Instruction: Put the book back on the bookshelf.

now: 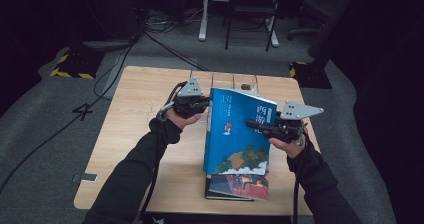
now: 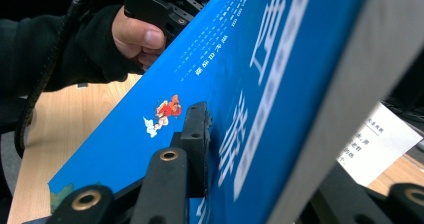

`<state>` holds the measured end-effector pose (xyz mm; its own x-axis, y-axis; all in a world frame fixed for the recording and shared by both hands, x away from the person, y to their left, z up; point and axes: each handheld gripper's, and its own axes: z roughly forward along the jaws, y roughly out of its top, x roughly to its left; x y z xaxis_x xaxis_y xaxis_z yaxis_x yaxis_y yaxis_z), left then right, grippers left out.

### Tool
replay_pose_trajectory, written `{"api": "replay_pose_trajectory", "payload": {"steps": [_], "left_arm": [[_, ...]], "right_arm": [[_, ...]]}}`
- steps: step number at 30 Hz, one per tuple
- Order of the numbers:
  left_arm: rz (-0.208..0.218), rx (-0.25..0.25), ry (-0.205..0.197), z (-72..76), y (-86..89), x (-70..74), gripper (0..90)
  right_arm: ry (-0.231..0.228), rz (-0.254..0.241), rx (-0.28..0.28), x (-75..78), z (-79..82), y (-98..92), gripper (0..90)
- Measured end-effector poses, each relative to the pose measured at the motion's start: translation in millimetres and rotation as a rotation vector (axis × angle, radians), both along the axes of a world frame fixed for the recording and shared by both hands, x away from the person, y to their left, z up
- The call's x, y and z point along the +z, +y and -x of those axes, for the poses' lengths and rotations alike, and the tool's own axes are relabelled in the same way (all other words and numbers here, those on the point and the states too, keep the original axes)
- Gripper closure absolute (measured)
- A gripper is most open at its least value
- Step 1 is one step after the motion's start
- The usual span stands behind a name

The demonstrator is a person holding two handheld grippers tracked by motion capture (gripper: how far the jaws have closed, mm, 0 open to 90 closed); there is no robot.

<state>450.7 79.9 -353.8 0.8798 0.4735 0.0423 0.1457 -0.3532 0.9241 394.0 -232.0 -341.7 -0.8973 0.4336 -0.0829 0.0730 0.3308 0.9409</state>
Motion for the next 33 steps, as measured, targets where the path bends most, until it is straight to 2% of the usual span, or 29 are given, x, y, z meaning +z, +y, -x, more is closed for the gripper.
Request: {"api": "replay_pose_trajectory", "payload": {"steps": [7, 10, 13, 17, 20, 23, 25, 28, 32, 33], "left_arm": [[-0.017, -0.004, -0.014, 1.7, -3.8, 11.1, 89.9], [-0.018, -0.003, -0.036, 2.7, -5.0, 22.1, 89.9], [-0.019, -0.005, -0.042, 4.4, -5.7, 25.4, 89.9], [-0.016, 0.001, -0.079, 17.5, -5.9, 27.0, 89.7], [-0.001, 0.013, -0.098, 28.1, -3.9, 27.7, 87.8], [0.012, 0.024, -0.100, 36.8, -1.9, 27.5, 84.2], [0.023, 0.022, -0.083, 40.8, -1.2, 24.3, 80.4], [0.013, 0.032, -0.091, 47.0, -2.6, 18.6, 78.0], [0.044, 0.029, -0.072, 52.5, 0.7, 11.8, 74.1], [0.046, 0.030, -0.065, 55.5, 3.1, 7.8, 70.3]], "right_arm": [[-0.064, 0.021, -0.019, 7.2, 5.0, 1.1, 73.4], [-0.096, 0.015, -0.031, 10.5, 5.5, 0.2, 75.1], [-0.132, 0.012, -0.031, 12.4, 7.7, -1.3, 75.4], [-0.173, 0.014, -0.021, 11.6, 18.2, -2.3, 75.6], [-0.197, 0.009, -0.007, 11.4, 27.9, -2.8, 75.8], [-0.218, 0.014, 0.000, 12.0, 36.3, -2.6, 75.9], [-0.230, 0.015, 0.001, 12.1, 41.6, -2.6, 75.9], [-0.234, 0.010, 0.003, 11.7, 45.9, -4.0, 75.9], [-0.240, -0.007, 0.008, 10.0, 49.2, -5.2, 76.1], [-0.244, -0.013, 0.015, 9.5, 51.8, -5.5, 76.1]]}}
